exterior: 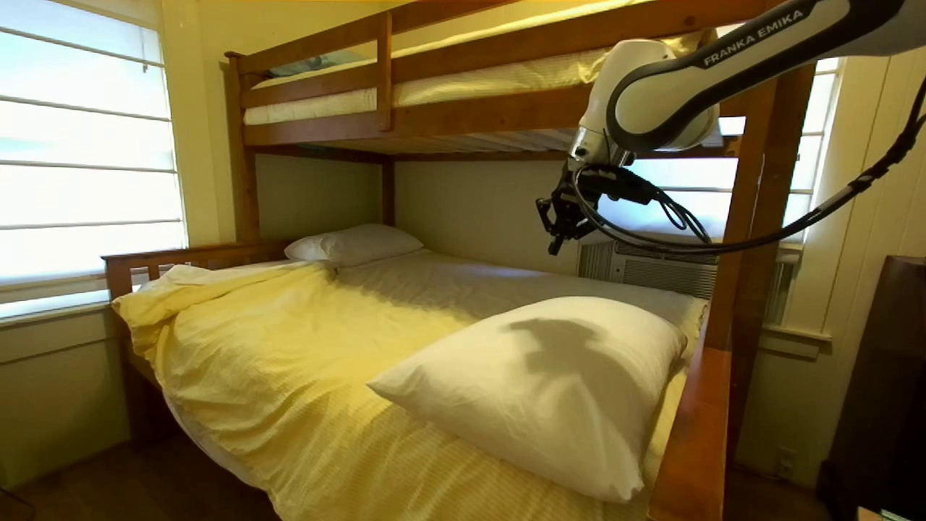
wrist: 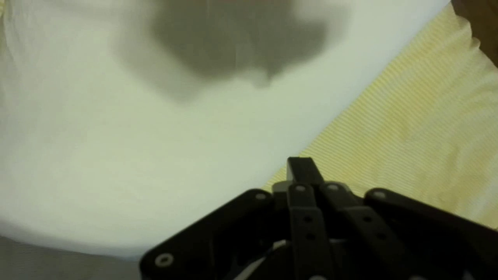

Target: Move the pillow to the right

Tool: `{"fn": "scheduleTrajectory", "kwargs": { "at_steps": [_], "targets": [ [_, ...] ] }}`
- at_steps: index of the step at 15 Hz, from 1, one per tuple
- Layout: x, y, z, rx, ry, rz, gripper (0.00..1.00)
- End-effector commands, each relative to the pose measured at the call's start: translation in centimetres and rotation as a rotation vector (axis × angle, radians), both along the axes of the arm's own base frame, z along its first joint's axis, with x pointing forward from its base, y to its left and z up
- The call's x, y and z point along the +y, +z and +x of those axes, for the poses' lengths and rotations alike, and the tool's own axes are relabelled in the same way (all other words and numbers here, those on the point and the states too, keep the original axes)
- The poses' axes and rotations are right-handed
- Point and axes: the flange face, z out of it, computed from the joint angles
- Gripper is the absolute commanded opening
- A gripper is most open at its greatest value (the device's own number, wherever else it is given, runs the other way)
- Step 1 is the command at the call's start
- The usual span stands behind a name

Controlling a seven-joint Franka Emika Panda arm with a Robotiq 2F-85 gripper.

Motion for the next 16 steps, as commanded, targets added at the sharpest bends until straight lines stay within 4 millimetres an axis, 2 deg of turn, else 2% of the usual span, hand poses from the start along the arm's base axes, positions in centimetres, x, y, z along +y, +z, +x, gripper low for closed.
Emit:
{"fn": "scheduleTrajectory", "kwargs": {
  "at_steps": [1,2,3,4,8,12,13,14,16],
  "targets": [
    [2.8,-1.0,-0.3,0.094,0.045,-0.049,0.0],
    [4.1,-1.6,-0.3,0.139,0.075,-0.077,0.0],
    [5.6,-2.5,-0.3,0.183,0.104,-0.115,0.26],
    [7.1,-3.2,-0.3,0.222,0.145,-0.141,0.27],
    [15.1,-6.9,0.4,0.284,0.351,-0.232,0.53],
    [21.2,-10.8,2.2,0.324,0.492,-0.41,0.8],
    [22.0,-11.3,2.6,0.336,0.494,-0.475,0.88],
    [20.4,-10.5,0.6,0.313,0.488,-0.389,0.69],
    [21.7,-11.6,1.5,0.331,0.506,-0.439,0.83]
  ]
}}
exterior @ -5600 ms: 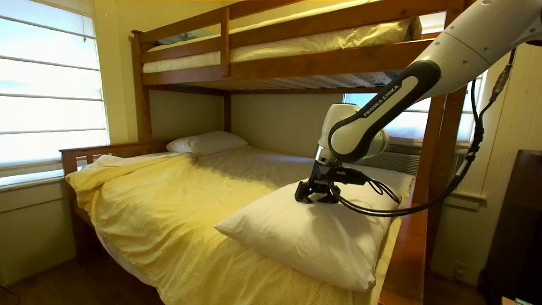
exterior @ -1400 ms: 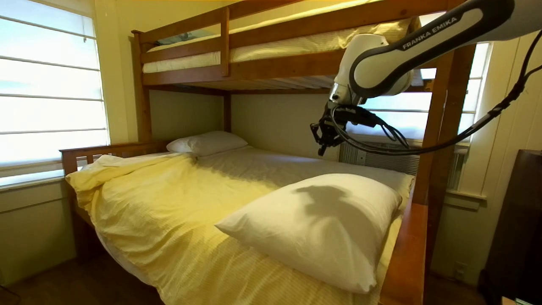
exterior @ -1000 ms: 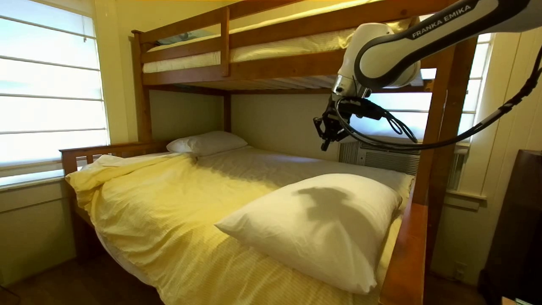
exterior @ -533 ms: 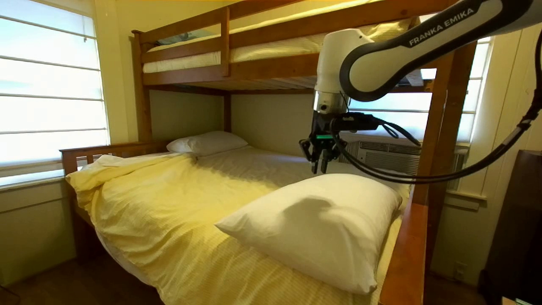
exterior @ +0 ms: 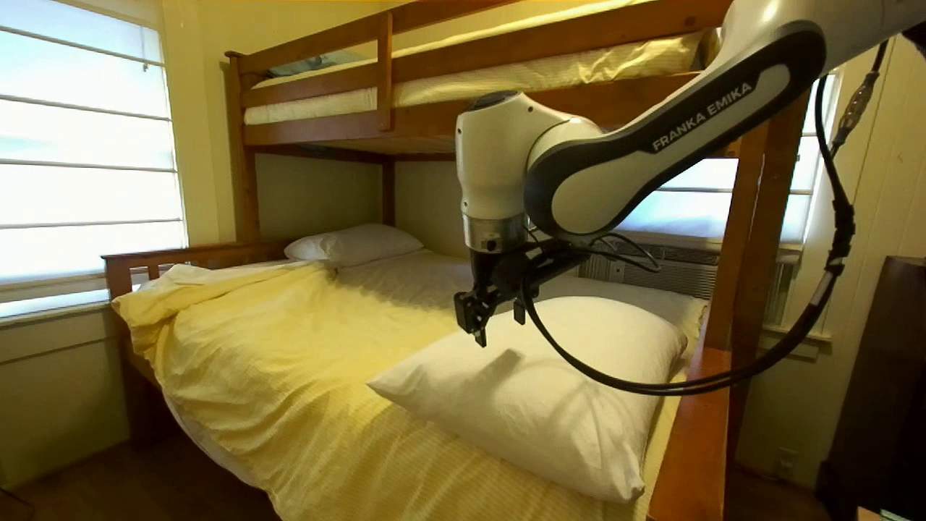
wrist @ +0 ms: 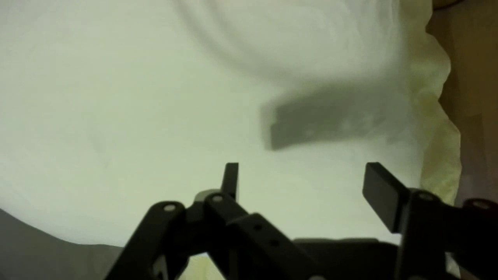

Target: Move the pillow to the right

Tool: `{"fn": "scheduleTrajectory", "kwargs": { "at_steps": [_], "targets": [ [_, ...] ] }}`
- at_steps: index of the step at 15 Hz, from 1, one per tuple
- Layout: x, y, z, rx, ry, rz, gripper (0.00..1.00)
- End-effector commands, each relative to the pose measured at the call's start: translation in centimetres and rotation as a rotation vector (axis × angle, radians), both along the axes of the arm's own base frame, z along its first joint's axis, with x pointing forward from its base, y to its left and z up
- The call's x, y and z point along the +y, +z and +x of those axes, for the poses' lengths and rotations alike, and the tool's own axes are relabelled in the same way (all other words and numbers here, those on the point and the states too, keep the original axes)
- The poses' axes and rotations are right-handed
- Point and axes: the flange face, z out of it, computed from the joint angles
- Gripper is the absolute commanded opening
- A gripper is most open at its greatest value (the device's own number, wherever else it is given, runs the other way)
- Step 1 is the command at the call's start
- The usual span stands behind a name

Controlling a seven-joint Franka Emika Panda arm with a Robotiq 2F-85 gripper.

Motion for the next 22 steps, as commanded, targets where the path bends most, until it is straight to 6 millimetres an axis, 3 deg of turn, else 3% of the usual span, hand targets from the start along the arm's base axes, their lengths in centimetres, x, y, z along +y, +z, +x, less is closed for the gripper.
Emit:
{"fn": "scheduleTrajectory", "kwargs": {
  "at_steps": [1,4,5,10,14,17,20,21,22],
  "targets": [
    [0.2,-0.1,0.4,0.003,0.004,-0.006,0.87],
    [0.1,0.1,0.8,-0.001,0.002,-0.009,0.88],
    [0.2,0.1,0.8,-0.002,0.002,-0.009,0.97],
    [0.4,0.2,8.0,-0.022,0.154,-0.061,1.0],
    [1.7,-2.3,12.0,0.024,0.199,-0.041,1.0],
    [4.5,-5.2,13.0,0.13,0.221,-0.1,1.0],
    [7.1,-5.0,12.7,0.194,0.251,-0.182,1.0],
    [5.7,-6.0,12.0,0.165,0.231,-0.136,1.0],
    [6.5,-6.0,12.0,0.169,0.237,-0.144,1.0]
  ]
}}
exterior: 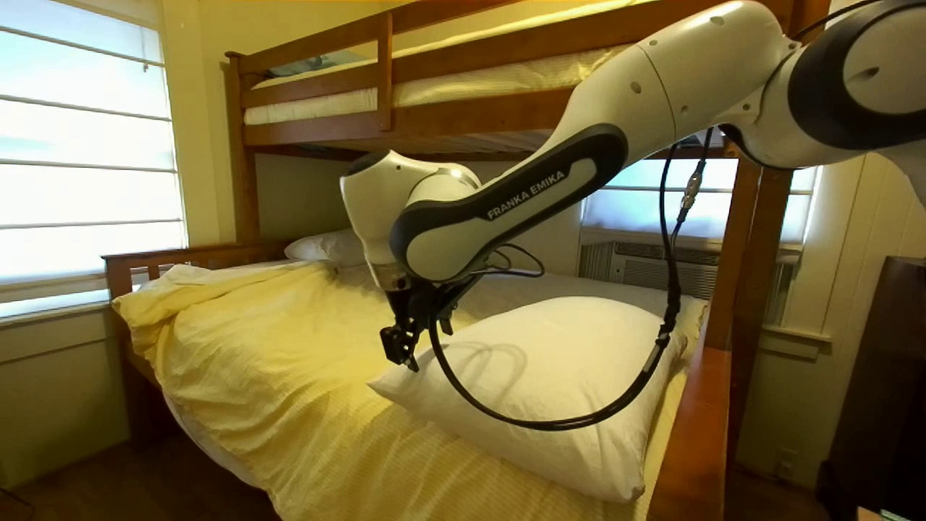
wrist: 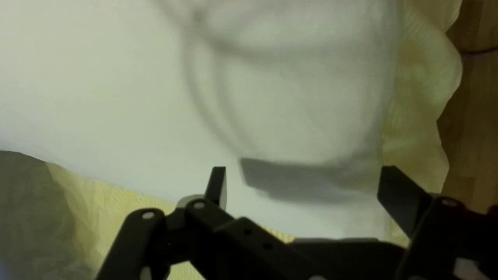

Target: Move the pillow to the right

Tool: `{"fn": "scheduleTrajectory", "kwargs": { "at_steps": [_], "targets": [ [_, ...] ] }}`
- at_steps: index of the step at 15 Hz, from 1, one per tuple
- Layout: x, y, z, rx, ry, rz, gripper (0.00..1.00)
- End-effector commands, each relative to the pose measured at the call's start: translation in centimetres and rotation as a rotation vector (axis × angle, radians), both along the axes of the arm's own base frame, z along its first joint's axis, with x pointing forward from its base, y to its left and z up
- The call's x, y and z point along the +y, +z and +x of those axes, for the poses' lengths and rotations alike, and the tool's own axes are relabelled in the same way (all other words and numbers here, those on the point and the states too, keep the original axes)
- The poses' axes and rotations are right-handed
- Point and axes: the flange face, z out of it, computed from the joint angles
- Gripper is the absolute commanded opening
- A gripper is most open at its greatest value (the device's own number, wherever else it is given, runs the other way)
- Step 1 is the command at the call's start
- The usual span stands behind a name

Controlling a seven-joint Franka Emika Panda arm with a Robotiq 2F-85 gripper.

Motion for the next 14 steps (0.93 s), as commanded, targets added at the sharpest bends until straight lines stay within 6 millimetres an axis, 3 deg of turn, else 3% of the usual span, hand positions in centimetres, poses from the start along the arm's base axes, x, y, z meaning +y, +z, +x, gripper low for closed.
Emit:
{"fn": "scheduleTrajectory", "kwargs": {
  "at_steps": [1,4,9,14],
  "targets": [
    [0.3,0.0,-0.1,0.001,0.002,-0.003,1.0],
    [0.1,-0.5,0.3,0.034,0.014,-0.025,1.0],
    [3.2,-4.5,0.3,0.117,0.09,-0.035,1.0],
    [4.9,-8.6,-1.7,0.155,0.088,-0.066,1.0]
  ]
}}
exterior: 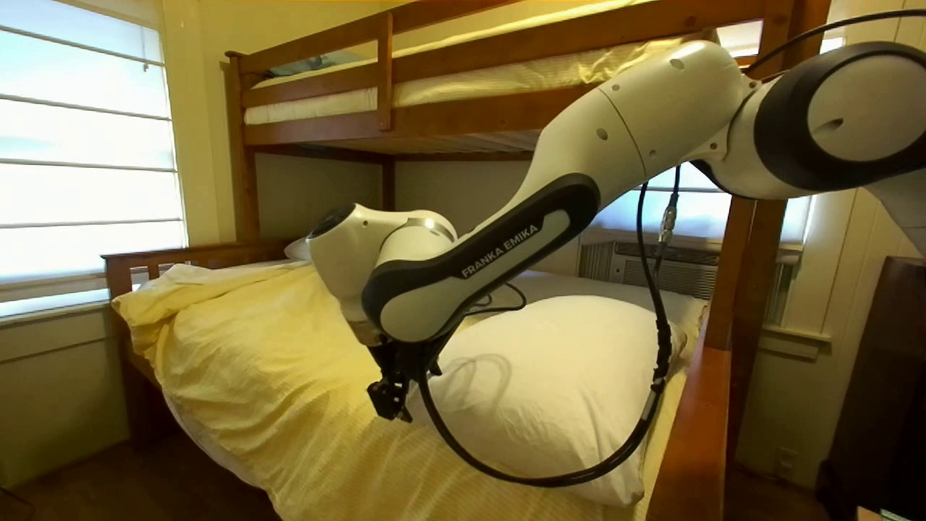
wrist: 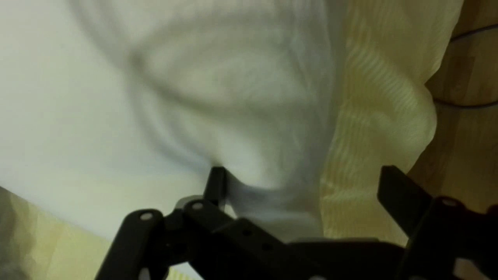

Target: Move the pillow to the right

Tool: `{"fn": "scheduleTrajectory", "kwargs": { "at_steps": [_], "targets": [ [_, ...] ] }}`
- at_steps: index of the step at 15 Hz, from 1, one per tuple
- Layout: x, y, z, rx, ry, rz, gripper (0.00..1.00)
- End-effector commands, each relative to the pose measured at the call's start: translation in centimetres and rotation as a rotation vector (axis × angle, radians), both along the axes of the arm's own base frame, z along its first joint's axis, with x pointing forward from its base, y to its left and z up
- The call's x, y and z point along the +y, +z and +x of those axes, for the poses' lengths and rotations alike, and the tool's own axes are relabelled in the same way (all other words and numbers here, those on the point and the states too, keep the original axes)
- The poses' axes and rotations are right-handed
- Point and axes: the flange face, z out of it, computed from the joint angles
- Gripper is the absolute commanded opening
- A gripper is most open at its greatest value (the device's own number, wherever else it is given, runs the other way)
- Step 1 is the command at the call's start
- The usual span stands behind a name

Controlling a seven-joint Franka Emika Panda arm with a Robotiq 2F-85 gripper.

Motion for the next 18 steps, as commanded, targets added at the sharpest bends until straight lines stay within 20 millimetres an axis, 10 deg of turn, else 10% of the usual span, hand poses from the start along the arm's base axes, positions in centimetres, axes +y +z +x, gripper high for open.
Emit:
{"fn": "scheduleTrajectory", "kwargs": {
  "at_steps": [1,16,17,18],
  "targets": [
    [1.0,-2.2,-1.1,0.041,-0.018,-0.015,1.0],
    [-0.9,-8.0,-4.0,0.169,-0.005,-0.329,1.0],
    [-1.1,-8.1,-4.1,0.159,-0.001,-0.352,0.75],
    [-1.1,-8.0,-4.3,0.159,0.004,-0.372,0.74]
  ]
}}
